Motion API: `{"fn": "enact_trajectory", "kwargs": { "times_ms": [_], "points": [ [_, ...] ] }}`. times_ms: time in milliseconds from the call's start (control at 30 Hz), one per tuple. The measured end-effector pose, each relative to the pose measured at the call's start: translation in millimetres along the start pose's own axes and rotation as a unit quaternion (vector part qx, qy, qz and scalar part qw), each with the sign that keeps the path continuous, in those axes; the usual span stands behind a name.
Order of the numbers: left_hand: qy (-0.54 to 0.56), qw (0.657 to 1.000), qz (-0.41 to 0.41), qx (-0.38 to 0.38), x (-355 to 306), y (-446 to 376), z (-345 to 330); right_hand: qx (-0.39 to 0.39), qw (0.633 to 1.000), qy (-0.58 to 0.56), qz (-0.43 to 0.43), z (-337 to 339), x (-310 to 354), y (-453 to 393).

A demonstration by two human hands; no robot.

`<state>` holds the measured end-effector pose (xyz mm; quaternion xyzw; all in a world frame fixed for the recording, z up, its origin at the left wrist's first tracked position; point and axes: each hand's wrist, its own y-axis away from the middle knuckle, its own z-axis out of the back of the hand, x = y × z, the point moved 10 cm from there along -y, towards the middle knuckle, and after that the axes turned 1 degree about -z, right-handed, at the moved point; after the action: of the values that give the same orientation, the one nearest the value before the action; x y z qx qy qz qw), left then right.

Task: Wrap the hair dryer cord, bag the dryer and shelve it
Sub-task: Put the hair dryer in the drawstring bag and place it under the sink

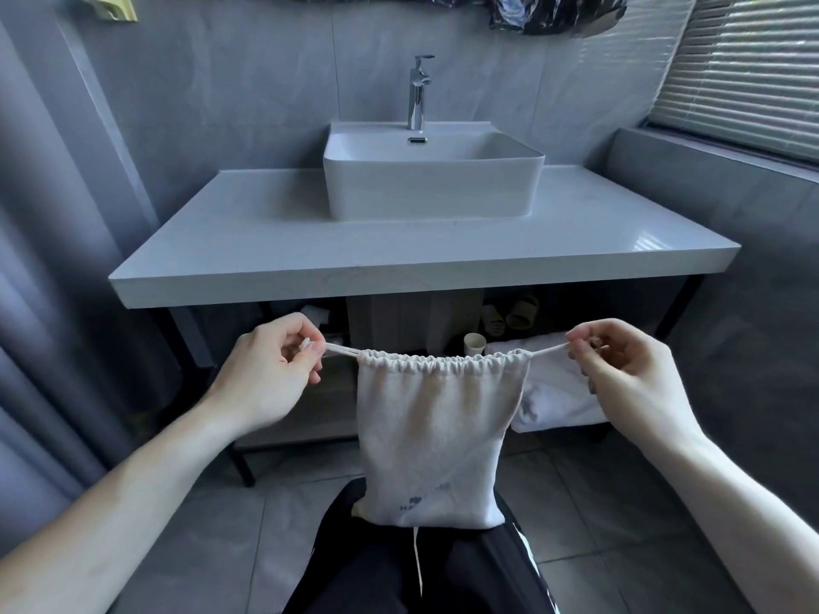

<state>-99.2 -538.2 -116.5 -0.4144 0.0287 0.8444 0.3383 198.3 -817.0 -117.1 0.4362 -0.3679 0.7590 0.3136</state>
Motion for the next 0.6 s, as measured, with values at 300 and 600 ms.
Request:
{"fn": "enact_trajectory", "kwargs": {
  "times_ms": [300,600],
  "points": [
    [0.011,0.999,-0.001,-0.045,11,1,20,-0.061,0.995,-0.077,-0.033,25,-28,5],
    [0.135,0.99,-0.022,-0.032,-2,3,28,-0.067,0.996,-0.034,-0.039,34,-34,9]
  ]
}}
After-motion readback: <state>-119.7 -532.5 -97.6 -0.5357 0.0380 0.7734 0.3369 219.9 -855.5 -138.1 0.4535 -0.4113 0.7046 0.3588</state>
